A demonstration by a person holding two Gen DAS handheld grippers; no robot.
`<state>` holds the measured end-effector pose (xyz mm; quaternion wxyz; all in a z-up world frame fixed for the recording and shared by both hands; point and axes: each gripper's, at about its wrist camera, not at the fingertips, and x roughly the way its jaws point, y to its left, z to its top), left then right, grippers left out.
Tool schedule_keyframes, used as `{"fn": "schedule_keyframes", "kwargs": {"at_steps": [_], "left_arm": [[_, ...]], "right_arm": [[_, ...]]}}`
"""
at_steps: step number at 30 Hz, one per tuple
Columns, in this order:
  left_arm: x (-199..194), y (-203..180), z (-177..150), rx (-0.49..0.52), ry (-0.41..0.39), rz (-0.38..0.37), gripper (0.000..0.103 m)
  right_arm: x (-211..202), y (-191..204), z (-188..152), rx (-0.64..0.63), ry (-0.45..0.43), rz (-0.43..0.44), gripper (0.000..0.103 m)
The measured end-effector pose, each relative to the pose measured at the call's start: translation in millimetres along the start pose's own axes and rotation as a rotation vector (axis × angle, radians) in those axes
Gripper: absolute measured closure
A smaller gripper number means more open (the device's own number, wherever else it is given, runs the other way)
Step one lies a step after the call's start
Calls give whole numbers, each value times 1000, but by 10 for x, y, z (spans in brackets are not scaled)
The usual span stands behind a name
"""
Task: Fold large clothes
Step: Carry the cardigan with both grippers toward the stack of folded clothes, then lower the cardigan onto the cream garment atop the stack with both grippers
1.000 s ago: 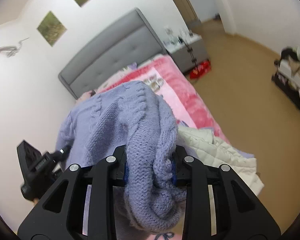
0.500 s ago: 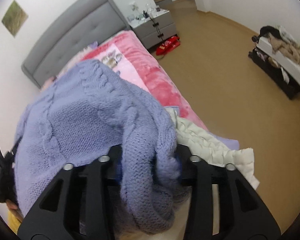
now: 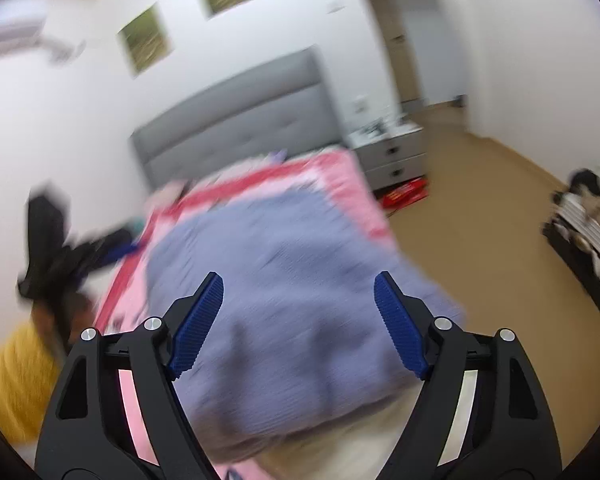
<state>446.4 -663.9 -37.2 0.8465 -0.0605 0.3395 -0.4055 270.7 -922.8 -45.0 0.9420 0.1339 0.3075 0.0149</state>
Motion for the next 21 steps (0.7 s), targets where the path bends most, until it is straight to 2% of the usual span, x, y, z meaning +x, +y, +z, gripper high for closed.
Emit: {"fn": "schedule_keyframes", "kwargs": {"at_steps": [2,4,5,8,10,12,14,15,16,17,18,20,21], "left_arm": [[246,58,-23,7,97,44,10],[437,155,-98,15,176,111,10],[453,206,-140,16,185,111,10],[529,458,-201,-73,231,77,9],[569,536,-249,-88,261,86,9],[558,562,-296,-69,260,94,9],[530,562,-290,-55,246,98,9],[513,565,-275,-56,241,109,9],[518,577,-272,-57,238,120,9],[490,573,-265,-58,230,132,9],[475,585,-260,-55,219,138,9],[330,510,-263,-44,169,132,9],[273,489,-240,-40,140,111,10]], "right_arm": [[140,95,-87,-30,15,-17,29],[228,39,-115,23,36,24,26],[290,10,-132,48,57,35,25],[464,37,-207,53,102,19,23],[536,63,-276,56,120,12,21],[515,32,-289,150,115,60,20],[321,12,-274,213,40,126,20],[204,-2,-260,230,-10,129,22],[9,-65,-236,249,-98,105,22],[-95,-135,-223,253,-134,74,22],[-198,-226,-186,252,-155,0,21],[-192,-397,-160,254,-101,-52,35],[-132,-483,-150,264,-54,-41,45]]}}
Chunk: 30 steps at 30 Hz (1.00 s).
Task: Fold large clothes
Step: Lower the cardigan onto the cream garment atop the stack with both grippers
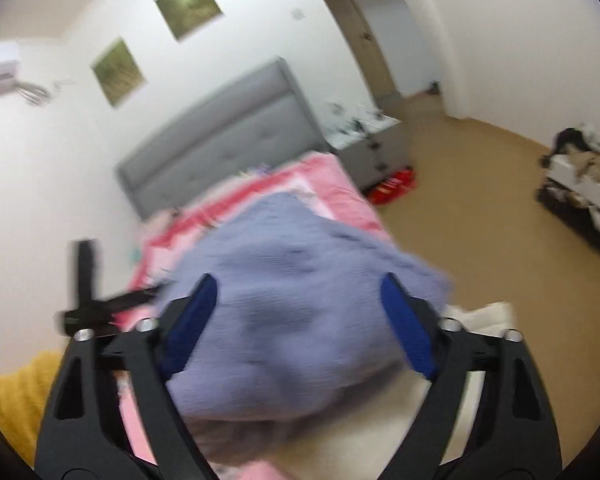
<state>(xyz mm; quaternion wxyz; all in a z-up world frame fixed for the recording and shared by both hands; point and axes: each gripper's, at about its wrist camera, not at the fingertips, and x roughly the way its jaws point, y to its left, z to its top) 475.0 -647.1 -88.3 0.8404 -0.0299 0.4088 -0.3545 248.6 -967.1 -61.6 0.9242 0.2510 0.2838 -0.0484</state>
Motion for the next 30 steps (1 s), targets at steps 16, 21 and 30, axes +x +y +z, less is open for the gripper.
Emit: {"fn": "schedule_keyframes", "kwargs": {"at_steps": [16,21,30], "left_arm": [[-101,-780,-435,143,22,-132,10],[-101,-834,-501,165,66,-109,9],[-93,-984,-589,223,84,-63,9]], "right_arm": [[381,18,602,-213,123,-158,92],[752,-287,206,-165,303,-225,92],[819,-684,-14,29,283,-218,75]]}}
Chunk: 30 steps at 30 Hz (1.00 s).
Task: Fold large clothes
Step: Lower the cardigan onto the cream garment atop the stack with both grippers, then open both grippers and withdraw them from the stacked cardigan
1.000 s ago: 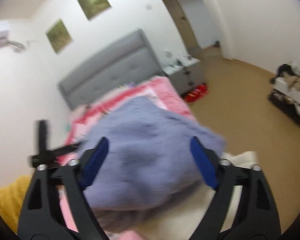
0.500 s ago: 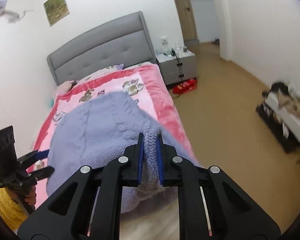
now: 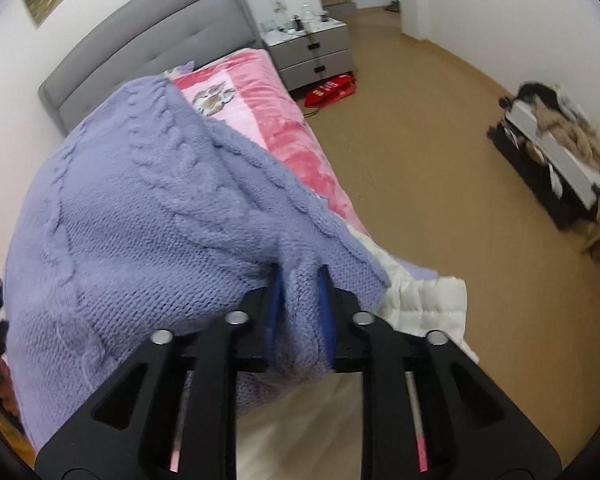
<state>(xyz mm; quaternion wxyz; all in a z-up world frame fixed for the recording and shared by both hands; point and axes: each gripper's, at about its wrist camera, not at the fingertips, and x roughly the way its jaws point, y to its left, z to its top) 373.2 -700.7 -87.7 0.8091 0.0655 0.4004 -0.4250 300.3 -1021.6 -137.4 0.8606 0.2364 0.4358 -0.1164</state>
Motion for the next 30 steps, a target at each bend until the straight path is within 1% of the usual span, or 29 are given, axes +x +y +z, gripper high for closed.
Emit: {"fn": "schedule_keyframes", "kwargs": {"at_steps": [1,2,4,5,6,7,8,9,10,11,13,14,16,17,20,23,26,30], "left_arm": [[-19,-13,-6,-1,-3,7,9],[-56,-34,-10,3,-9,13,9],[-81,-18,12,3,-16,22,8],[-105,-14,18,-4,-13,27,8],[-140,-21,22,-17,-6,33,7],[-178,-26,26,-34,0,41,7],[-200,-13,29,-45,2,45,7],[-259,-14,30,-61,-3,48,7],[-320,-25,22,-71,-7,47,7],[-377,-36,27,-80,-9,44,7],[-468,-42,71,-82,-25,58,7],[-571,-93,91,-71,-41,84,7],[-720,-178,130,-48,-51,134,7],[-812,-224,152,-36,-59,146,7],[-1028,-360,203,-19,-73,187,7],[-1188,-492,215,-6,-71,220,7],[-1295,-591,195,2,-73,235,7],[-1362,-677,171,16,-75,220,7]], "right_arm": [[-47,3,1,19,-14,8,66],[-141,-2,-6,37,-41,22,63],[-294,46,-26,36,-95,18,60],[-388,103,-53,23,-119,-1,58],[-484,175,-91,10,-140,-36,49],[-544,240,-120,-7,-150,-55,38],[-646,348,-168,-36,-170,-83,34],[-721,430,-196,-56,-184,-110,26],[-835,578,-256,-93,-200,-151,22],[-912,673,-305,-112,-209,-161,21],[-1125,874,-417,-129,-229,-170,11],[-1229,926,-458,-127,-240,-173,10],[-1383,1056,-534,-110,-252,-220,8],[-1459,1115,-572,-101,-250,-255,8],[-1655,1223,-699,-90,-259,-295,8],[-1796,1329,-840,-118,-266,-372,8],[-1912,1426,-911,-161,-271,-414,8],[-2020,1506,-1031,-176,-271,-439,8]]}}
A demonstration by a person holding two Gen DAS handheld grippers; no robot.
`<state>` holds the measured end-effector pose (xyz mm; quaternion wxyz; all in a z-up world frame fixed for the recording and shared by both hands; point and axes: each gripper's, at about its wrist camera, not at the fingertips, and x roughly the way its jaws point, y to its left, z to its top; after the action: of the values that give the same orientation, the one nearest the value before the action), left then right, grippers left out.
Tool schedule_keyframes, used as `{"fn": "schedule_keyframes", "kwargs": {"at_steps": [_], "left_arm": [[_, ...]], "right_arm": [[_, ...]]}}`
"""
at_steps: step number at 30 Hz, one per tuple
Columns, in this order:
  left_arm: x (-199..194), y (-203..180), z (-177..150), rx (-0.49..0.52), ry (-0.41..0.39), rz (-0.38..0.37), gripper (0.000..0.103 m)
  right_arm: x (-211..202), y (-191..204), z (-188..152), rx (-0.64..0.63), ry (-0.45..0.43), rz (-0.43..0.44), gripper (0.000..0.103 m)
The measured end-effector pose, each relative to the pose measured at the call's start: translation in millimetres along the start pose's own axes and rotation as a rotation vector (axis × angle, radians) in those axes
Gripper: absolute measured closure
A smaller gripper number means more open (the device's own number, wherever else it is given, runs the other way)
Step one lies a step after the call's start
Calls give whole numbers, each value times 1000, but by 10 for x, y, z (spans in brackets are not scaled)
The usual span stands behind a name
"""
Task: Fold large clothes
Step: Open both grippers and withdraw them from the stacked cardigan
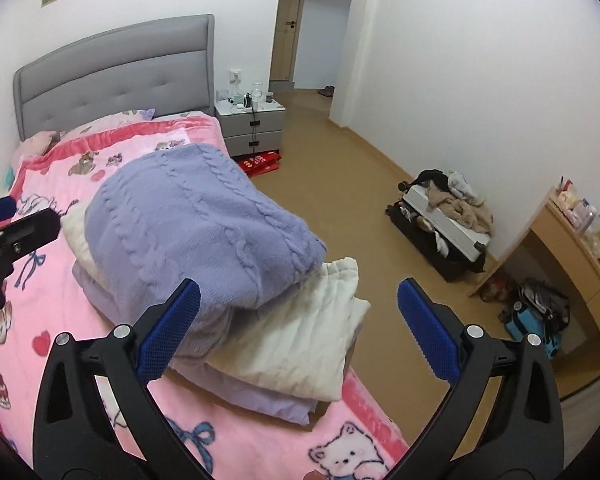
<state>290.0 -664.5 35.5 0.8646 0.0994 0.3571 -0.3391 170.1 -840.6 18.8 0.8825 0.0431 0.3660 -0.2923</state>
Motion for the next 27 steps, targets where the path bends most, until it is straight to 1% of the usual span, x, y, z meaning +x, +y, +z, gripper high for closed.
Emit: {"fn": "schedule_keyframes", "kwargs": {"at_steps": [3,7,9,12,14,17,20,23,27], "left_arm": [[-46,-37,-22,10,5,-12,7],[-94,-58,-38,29,3,7,7],[-122,-57,-45,28,2,4,7],[-148,-35,-51,19,1,9,7],[-169,-29,-53,19,-8,20,7],[-172,-20,-66,25,-14,41,7],[-182,6,-85,16,-15,41,7],[-188,11,-110,20,-12,45,7],[-190,20,-133,24,0,42,7]], "right_arm": [[-105,-1,-53,15,-4,4,8],[-193,-3,-86,17,-6,-4,8],[-235,-14,-103,22,-9,-8,8],[-283,-35,-111,42,-10,7,8],[-292,-45,-115,57,-7,27,8],[-297,-41,-116,59,-10,33,8],[-312,-33,-129,60,-9,37,8],[-293,-33,-122,71,-4,63,8],[-262,-6,-126,57,-1,40,8]]}}
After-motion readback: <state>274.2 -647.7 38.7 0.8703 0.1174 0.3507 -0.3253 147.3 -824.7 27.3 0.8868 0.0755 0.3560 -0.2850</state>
